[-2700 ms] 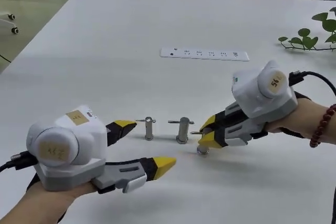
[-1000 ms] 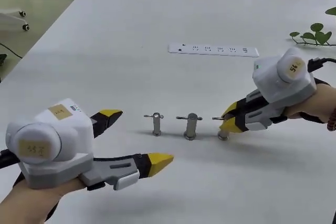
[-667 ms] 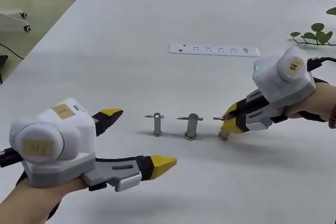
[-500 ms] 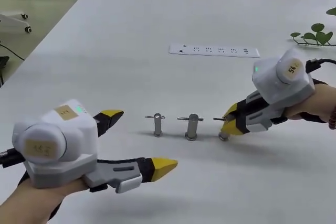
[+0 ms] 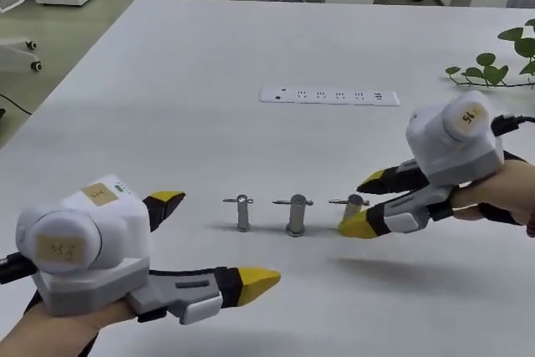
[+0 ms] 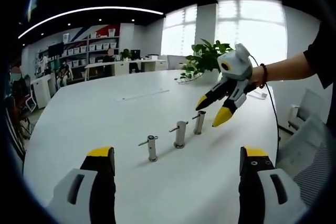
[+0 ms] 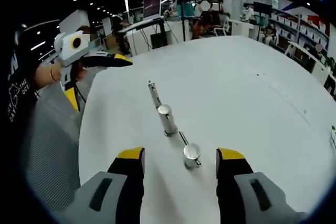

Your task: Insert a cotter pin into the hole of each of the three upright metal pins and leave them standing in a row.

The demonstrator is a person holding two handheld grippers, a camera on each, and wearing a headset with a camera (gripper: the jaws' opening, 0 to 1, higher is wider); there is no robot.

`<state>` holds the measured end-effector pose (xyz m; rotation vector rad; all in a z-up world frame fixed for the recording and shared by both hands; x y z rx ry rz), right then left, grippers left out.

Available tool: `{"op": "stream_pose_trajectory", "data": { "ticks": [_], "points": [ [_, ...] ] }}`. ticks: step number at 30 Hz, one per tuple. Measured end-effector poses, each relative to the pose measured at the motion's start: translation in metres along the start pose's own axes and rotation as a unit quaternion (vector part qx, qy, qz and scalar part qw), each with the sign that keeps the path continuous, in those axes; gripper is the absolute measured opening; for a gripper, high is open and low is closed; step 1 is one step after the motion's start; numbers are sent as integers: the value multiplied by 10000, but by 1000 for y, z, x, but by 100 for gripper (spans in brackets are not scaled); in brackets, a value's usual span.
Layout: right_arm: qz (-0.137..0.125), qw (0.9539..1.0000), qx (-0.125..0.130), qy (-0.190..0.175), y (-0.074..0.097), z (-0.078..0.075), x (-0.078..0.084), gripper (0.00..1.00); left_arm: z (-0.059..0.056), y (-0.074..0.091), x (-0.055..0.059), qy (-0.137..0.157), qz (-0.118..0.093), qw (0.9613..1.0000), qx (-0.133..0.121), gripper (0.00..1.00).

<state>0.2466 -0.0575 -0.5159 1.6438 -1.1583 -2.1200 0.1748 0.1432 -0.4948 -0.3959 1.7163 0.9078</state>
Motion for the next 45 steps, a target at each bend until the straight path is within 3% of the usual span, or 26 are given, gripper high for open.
{"op": "stream_pose_trajectory", "data": {
  "ticks": [9,17,20,28,33,38,42,45],
  "points": [
    [-423,9967,553,-409,17,12,-4,66,3,5,-6,74,-81,9998,-170,99],
    [-624,9925,882,-566,26,28,-6,73,5,8,-9,137,-94,9994,-307,99],
    [-702,9897,975,-780,27,30,-5,74,6,9,-9,175,-105,9991,-364,99],
    [-751,9785,1614,-1045,35,33,7,73,9,11,-8,259,-79,9981,-545,99],
    [-951,9704,1724,-1396,36,38,13,73,9,12,-6,309,-81,9977,-600,99],
    [-945,9682,1782,-1483,36,41,19,73,10,12,-7,311,-72,9975,-628,99],
    [-958,9643,1978,-1480,37,42,22,71,10,13,-8,287,-84,9974,-655,99],
    [-1025,9621,1944,-1618,36,46,23,71,8,14,-9,275,-72,9973,-678,99]
  ]
}}
Point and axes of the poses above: the centre of the closed fingertips' face, and the gripper's own axes: y roughly backward along the fingers, z roughly to its left, x roughly out of its underside, the point moved 5 cm from there along y, roughly backward along the fingers, and after that the axes turned 2 degrees about x, right-handed, at the moved point
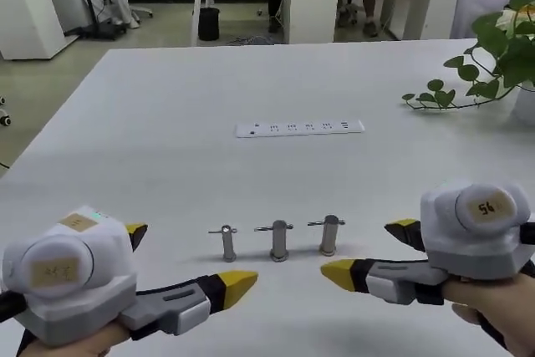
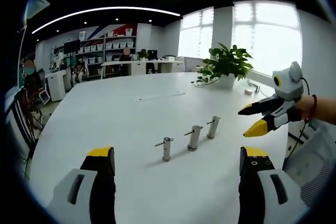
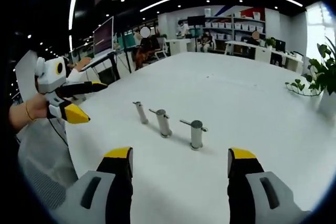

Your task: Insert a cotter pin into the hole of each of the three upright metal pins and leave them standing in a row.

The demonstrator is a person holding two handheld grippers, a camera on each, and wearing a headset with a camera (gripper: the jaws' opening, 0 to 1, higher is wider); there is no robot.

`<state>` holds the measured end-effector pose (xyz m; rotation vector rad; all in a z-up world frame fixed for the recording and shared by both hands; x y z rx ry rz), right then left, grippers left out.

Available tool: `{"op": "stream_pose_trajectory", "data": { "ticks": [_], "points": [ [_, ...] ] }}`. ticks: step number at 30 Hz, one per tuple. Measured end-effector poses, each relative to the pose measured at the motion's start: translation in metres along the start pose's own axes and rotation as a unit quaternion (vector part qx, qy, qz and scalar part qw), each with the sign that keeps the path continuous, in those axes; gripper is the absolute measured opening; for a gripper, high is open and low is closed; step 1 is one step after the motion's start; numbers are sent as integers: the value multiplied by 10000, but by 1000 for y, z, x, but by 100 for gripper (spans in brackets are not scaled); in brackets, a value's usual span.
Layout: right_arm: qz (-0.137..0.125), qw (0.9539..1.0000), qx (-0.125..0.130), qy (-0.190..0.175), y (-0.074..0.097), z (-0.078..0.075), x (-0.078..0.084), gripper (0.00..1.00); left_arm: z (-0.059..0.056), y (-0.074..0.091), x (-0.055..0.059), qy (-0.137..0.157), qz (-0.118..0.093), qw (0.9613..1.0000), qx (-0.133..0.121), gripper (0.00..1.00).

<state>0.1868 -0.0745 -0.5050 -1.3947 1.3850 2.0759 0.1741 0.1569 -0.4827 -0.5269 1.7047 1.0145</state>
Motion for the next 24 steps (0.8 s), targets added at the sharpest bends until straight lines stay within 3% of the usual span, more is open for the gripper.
{"op": "stream_pose_trajectory", "data": {
  "ticks": [24],
  "points": [
    [-11,9998,81,-199,5,6,14,71,2,6,1,-37,26,10000,-86,98]
  ]
}}
Point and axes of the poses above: the centre of the closed fingertips' face, and the gripper's own axes: y roughly backward along the fingers, z roughly to its left, x roughly out of its underside, the point moved 5 cm from there along y, roughly backward along the fingers, and after that the axes turned 2 degrees about x, right-handed, at the moved point
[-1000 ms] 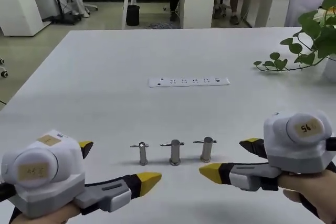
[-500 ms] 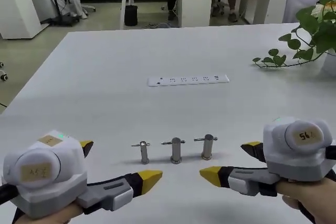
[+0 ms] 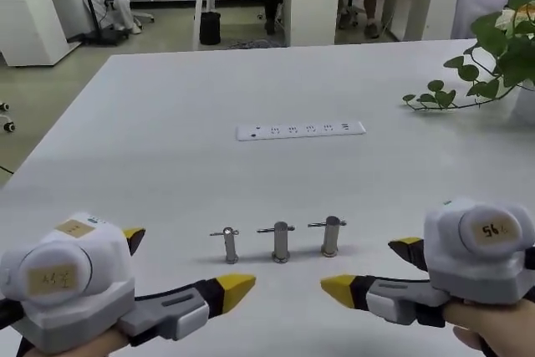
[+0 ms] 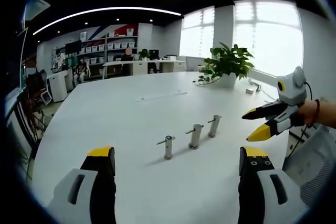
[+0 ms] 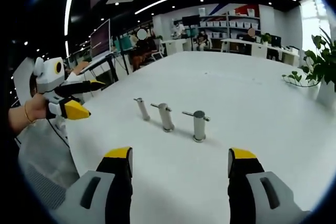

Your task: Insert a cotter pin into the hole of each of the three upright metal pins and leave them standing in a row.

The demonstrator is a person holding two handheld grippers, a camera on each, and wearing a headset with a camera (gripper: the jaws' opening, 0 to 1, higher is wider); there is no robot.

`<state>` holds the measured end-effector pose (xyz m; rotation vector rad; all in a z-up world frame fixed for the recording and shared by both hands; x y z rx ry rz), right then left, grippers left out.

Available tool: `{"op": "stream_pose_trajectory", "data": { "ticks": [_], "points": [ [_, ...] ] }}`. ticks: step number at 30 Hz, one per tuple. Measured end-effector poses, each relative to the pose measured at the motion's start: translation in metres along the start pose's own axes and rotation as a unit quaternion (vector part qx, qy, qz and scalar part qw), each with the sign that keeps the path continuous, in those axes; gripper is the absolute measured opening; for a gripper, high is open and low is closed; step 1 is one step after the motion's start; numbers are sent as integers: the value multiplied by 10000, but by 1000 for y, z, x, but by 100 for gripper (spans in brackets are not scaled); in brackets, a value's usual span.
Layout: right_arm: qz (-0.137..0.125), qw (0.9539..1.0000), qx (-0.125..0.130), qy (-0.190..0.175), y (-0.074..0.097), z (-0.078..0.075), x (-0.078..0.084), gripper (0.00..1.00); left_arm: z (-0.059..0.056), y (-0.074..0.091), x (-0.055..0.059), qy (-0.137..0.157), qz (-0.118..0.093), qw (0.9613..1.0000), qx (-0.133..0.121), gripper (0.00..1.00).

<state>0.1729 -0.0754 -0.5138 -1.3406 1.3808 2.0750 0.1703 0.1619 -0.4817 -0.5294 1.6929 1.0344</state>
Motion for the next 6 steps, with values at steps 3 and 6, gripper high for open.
{"op": "stream_pose_trajectory", "data": {
  "ticks": [3,6],
  "points": [
    [-10,10000,12,-53,0,0,1,71,0,0,0,36,-10,10000,1,98],
    [-10,10000,7,-99,0,2,3,71,-1,1,-1,86,-62,9999,16,98]
  ]
}}
Point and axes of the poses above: the centre of the closed fingertips' face, and the gripper's own axes: y roughly backward along the fingers, z roughly to its left, x roughly out of its underside, the point moved 5 cm from there along y, roughly backward along the fingers, and after that the axes turned 2 degrees about x, right-handed, at the moved point
